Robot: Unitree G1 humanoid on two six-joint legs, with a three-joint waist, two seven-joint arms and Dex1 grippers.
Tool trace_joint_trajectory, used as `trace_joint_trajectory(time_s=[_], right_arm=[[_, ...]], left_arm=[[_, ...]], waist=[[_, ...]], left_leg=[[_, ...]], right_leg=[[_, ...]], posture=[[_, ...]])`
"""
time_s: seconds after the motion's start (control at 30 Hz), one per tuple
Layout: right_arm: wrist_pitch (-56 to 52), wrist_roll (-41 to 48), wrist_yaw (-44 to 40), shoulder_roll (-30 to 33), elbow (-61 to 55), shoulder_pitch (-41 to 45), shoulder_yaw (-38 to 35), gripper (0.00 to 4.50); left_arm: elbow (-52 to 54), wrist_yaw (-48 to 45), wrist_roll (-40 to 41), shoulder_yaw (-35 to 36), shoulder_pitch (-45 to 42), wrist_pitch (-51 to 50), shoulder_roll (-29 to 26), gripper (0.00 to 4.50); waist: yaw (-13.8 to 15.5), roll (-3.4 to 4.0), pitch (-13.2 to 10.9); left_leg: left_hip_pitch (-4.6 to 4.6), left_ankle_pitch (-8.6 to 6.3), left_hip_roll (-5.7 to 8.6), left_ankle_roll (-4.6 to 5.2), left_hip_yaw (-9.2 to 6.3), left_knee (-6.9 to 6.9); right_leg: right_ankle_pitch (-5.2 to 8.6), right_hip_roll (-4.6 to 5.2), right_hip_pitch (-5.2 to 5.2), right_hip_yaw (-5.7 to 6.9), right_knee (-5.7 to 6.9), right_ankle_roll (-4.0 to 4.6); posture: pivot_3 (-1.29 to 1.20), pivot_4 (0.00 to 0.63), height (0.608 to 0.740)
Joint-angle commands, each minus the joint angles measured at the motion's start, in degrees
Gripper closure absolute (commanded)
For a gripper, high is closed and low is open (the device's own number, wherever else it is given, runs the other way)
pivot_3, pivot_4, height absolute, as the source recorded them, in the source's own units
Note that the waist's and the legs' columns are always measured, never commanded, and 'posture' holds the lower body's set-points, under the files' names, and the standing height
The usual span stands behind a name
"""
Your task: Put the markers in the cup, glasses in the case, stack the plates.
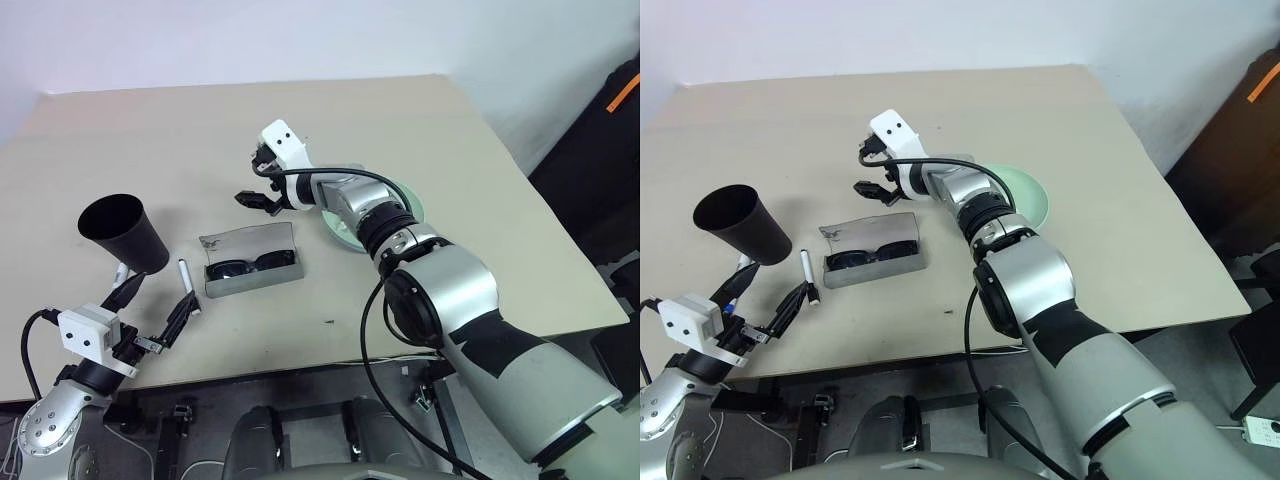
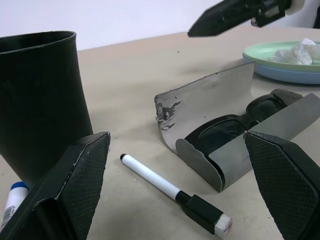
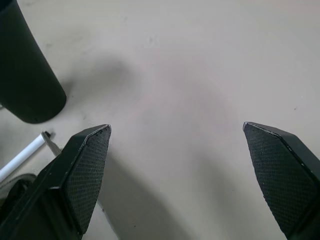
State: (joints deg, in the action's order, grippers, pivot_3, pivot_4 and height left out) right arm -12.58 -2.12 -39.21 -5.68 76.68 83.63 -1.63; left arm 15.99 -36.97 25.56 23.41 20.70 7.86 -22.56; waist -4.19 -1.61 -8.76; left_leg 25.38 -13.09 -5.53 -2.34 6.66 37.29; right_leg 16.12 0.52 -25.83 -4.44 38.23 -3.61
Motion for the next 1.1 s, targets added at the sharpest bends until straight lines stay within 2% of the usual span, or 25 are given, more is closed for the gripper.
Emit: trace_joint_trajectory(time_s=[0.03,0.17,0.3,0.43,0.83,1.1], right_arm=[[0.02,-0.55,-3.12,-0.50,-1.07,0.41,0.78,0.99],[-1.23,-0.93,-1.99,-0.74,-0.79,-0.28,0.98,2.41],[-2.95,-1.55,3.94,-0.79,-0.23,-0.91,0.74,3.88],[-3.68,-2.92,6.21,-0.43,0.10,-1.86,1.67,3.88],[-4.31,-8.35,-22.40,0.99,-5.88,-6.49,13.06,3.88],[-8.08,-6.26,-29.52,2.85,-23.30,-15.75,16.71,3.88]], left_arm=[[1.62,-0.02,0.53,0.94,0.18,0.82,-0.56,0.00],[1.35,-0.31,0.54,0.83,0.02,0.89,-0.61,0.00],[1.16,-0.53,0.60,0.84,-0.10,0.89,-0.69,0.00],[0.86,-0.70,0.33,0.59,-0.30,0.94,-0.74,0.00],[1.98,-0.14,0.73,1.90,1.06,0.44,-1.03,0.00],[3.29,1.58,2.44,4.46,2.61,-0.50,-1.11,0.00]], waist=[[0.00,0.00,0.00],[0.02,0.00,0.00],[0.02,0.00,0.00],[0.00,0.00,0.00],[-0.02,-0.01,0.01],[0.04,-0.03,0.03]], left_leg=[[0.00,0.00,0.00,0.00,0.00,0.00],[0.00,0.00,0.00,0.00,-0.01,0.00],[0.00,0.00,0.00,0.00,-0.01,0.01],[0.00,0.00,0.00,0.00,-0.02,0.00],[-0.03,0.00,0.00,0.00,-0.02,0.01],[-0.05,0.00,-0.01,0.00,-0.05,-0.01]], right_leg=[[0.00,0.00,0.00,0.00,0.00,0.00],[0.00,0.00,0.00,0.01,0.00,0.00],[0.00,0.00,0.01,0.01,0.00,0.00],[0.01,0.01,0.01,0.01,0.00,0.01],[0.00,-0.02,0.05,0.03,0.00,-0.01],[-0.01,-0.02,0.07,0.05,0.02,-0.03]], posture=[[0.00,0.150,0.726],[0.00,0.150,0.726],[0.00,0.150,0.726],[0.00,0.150,0.726],[0.00,0.150,0.726],[0.00,0.150,0.726]])
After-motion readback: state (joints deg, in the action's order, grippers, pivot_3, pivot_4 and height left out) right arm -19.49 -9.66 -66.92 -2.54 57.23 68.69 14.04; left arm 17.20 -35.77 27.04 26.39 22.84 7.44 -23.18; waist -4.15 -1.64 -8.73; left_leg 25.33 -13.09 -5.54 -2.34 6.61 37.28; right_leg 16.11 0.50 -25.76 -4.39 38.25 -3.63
